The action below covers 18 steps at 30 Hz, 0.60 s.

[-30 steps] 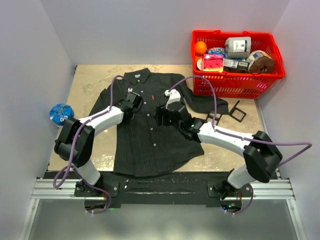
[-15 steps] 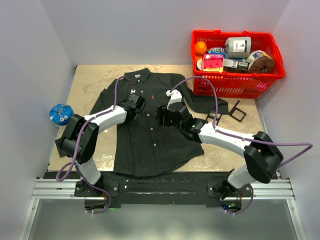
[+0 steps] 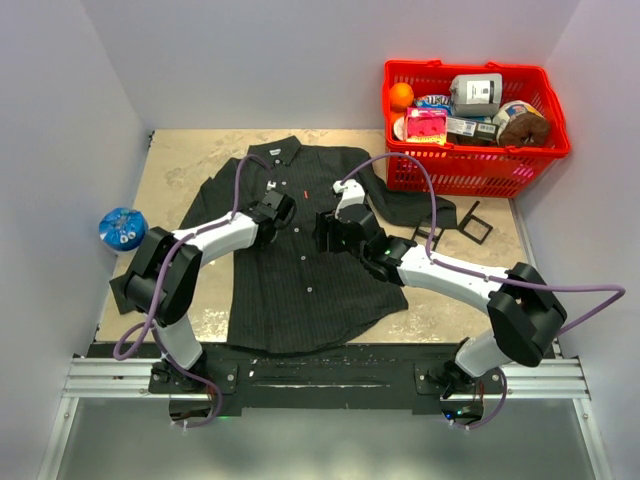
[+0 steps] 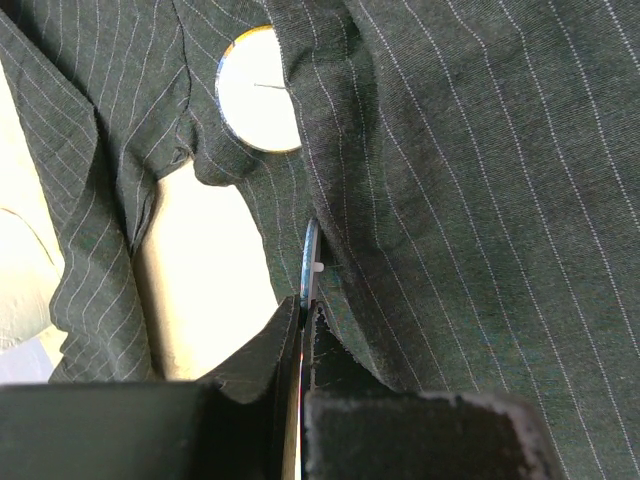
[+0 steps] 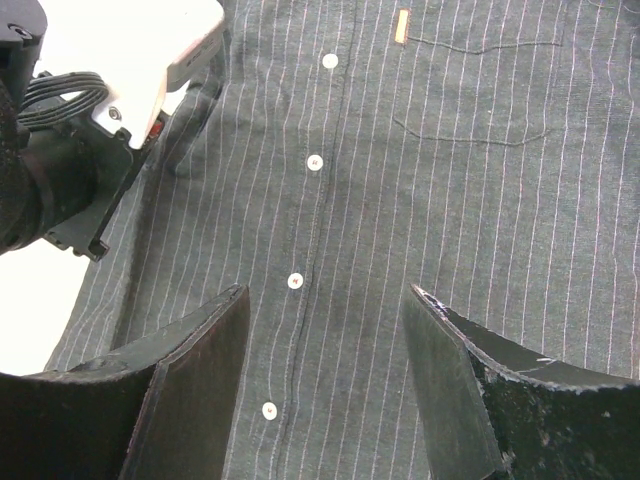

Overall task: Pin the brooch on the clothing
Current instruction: Cross the brooch over the flattened clothing.

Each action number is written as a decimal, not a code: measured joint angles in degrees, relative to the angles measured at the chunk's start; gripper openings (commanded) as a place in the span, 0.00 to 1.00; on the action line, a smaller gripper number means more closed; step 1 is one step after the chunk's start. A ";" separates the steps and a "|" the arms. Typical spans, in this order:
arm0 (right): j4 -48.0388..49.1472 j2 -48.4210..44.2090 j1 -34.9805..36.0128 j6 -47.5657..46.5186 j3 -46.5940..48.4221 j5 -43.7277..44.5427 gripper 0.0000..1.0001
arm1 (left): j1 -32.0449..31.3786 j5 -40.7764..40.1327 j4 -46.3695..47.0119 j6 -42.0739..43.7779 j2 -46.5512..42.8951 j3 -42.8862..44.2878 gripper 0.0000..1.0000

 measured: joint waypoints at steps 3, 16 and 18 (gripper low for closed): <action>0.00 0.00 0.00 0.04 -0.07 0.00 0.66 | -0.02 0.17 0.31 0.00 0.00 0.00 0.00; 0.02 0.00 -0.07 0.42 -0.28 -0.26 0.66 | -0.02 4.61 4.92 -0.02 -5.51 -0.81 0.00; 0.00 0.00 -0.07 0.46 -0.28 -0.26 0.66 | -0.02 5.14 5.25 -0.02 -5.73 -1.09 0.00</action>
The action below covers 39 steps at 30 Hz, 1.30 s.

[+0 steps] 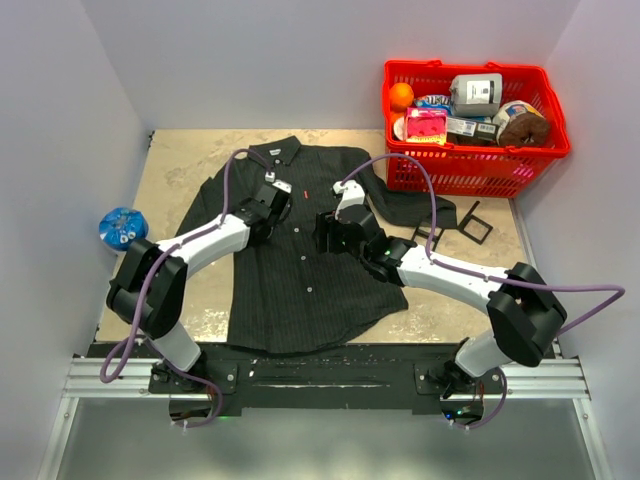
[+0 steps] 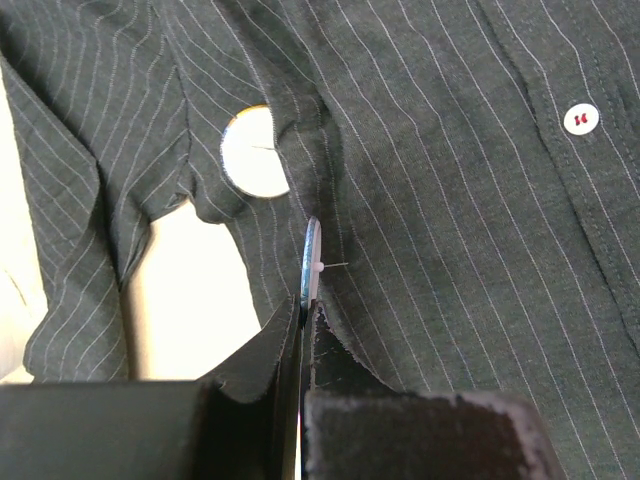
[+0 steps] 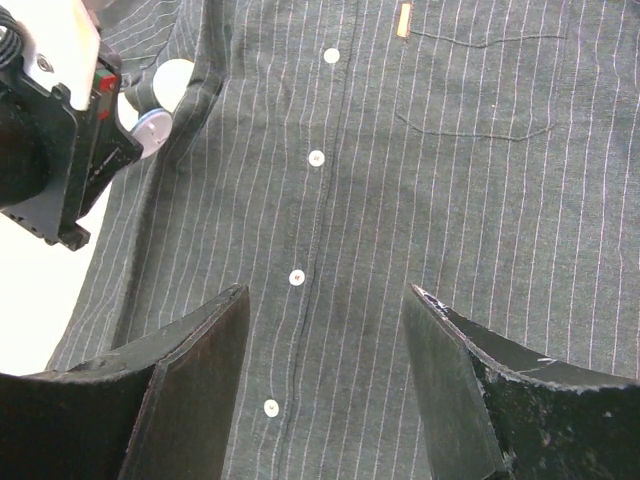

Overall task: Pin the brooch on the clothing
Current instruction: Cross the brooch over the flattened clothing.

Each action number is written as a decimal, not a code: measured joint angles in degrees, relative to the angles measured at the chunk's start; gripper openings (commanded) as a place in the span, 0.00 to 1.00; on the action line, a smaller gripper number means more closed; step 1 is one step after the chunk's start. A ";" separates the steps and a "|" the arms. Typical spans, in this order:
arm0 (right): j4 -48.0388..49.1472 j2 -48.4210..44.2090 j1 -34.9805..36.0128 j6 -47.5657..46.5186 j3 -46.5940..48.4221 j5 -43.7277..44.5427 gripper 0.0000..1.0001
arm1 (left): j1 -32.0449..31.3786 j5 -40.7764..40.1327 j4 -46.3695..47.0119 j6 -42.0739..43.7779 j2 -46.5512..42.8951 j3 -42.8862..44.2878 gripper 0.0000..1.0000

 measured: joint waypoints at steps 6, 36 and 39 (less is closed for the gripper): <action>0.15 0.02 -0.04 0.39 -0.02 -0.44 0.68 | 0.00 0.50 0.11 0.07 -0.33 -1.01 0.00; 24.41 29.44 5.92 9.90 9.22 -19.19 0.61 | 6.54 7.45 0.22 2.99 -4.90 -6.88 0.00; 25.27 31.52 5.92 10.23 10.56 -19.71 0.59 | 6.69 7.45 0.22 2.99 -4.85 -6.88 0.00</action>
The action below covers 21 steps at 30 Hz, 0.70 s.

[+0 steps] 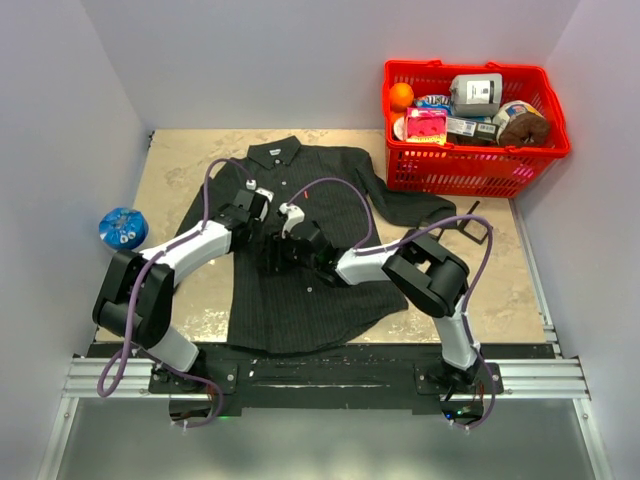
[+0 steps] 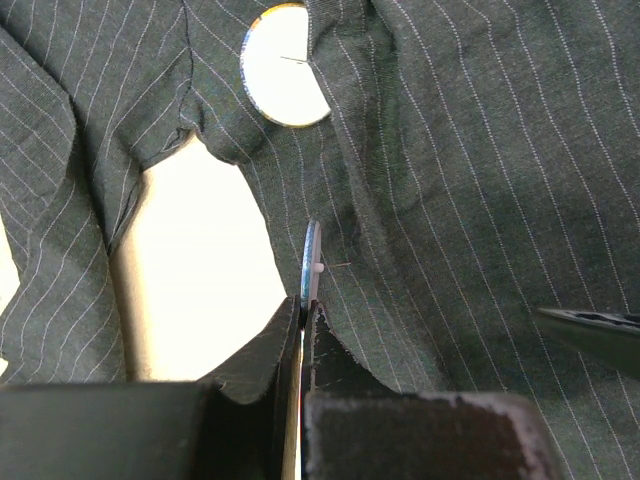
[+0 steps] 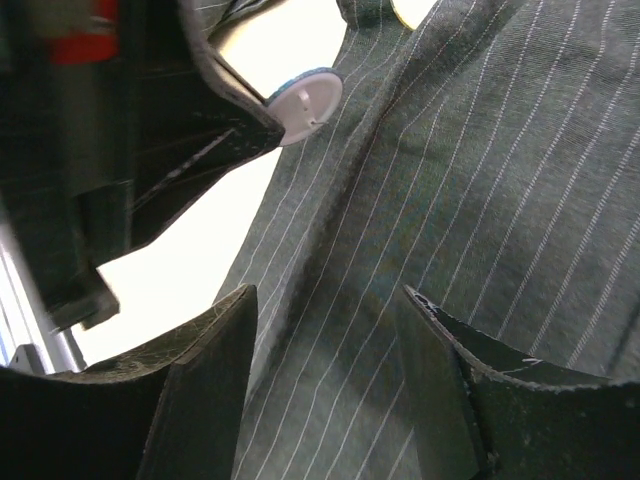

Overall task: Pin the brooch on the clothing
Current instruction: Cross the brooch over the flattened clothing.

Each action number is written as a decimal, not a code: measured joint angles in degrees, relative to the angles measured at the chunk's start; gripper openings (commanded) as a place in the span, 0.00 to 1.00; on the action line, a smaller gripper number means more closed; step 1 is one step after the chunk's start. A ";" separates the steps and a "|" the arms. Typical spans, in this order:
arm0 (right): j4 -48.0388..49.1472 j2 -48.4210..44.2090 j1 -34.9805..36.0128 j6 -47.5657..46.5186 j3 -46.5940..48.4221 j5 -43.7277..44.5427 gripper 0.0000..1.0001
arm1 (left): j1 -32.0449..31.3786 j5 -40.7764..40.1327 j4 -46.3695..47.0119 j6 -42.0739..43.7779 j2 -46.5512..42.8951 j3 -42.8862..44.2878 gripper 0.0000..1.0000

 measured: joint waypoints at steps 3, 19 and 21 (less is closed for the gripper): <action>0.61 1.77 0.00 0.13 1.22 -0.11 0.57 | 0.37 -0.02 0.00 0.00 0.00 0.00 0.00; 2.84 6.69 0.00 0.09 5.33 -1.36 0.36 | 0.90 0.13 -0.07 0.00 0.63 0.00 0.00; 2.95 6.95 0.00 -0.04 5.55 -1.33 0.31 | 0.90 0.20 -0.13 0.00 0.90 0.00 0.00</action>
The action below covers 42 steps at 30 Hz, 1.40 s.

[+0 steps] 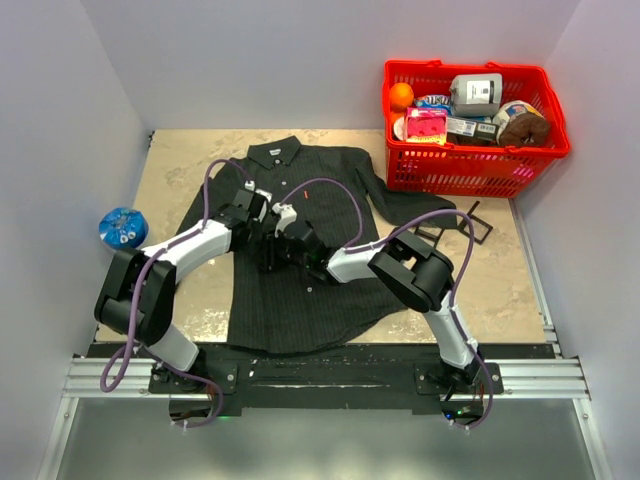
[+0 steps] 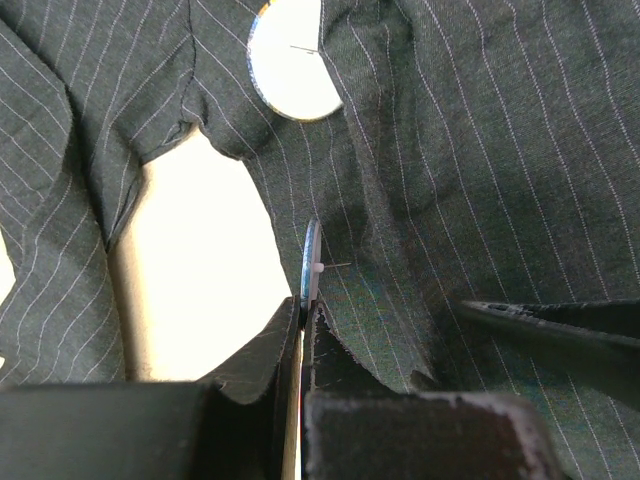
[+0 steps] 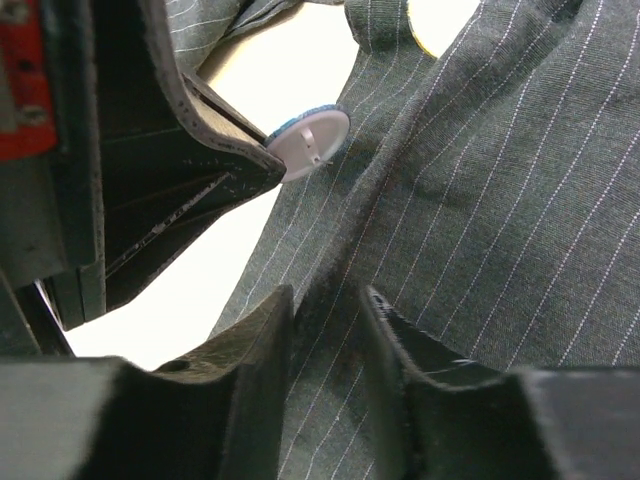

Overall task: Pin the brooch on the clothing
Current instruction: Cross the brooch over the flattened clothing.

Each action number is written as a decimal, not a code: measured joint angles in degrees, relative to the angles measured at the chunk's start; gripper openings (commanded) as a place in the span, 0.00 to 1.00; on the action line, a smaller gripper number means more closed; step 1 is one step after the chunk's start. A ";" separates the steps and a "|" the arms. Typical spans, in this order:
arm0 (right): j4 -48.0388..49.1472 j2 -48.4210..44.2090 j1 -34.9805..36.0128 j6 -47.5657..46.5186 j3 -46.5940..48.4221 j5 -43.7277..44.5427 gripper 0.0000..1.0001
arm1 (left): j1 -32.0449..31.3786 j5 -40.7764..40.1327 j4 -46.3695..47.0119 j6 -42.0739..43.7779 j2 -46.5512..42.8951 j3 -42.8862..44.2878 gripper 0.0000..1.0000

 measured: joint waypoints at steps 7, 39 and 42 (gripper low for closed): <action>1.97 0.39 0.00 -0.85 0.17 -0.13 0.16 | 0.00 0.00 -0.26 0.00 0.81 0.00 0.00; 5.25 3.06 0.00 -3.41 0.39 -1.79 0.00 | 0.04 1.53 0.20 0.15 1.86 0.00 0.00; 5.40 3.06 0.00 -3.41 0.39 -1.90 0.00 | 0.04 1.55 0.22 0.15 1.88 0.00 0.00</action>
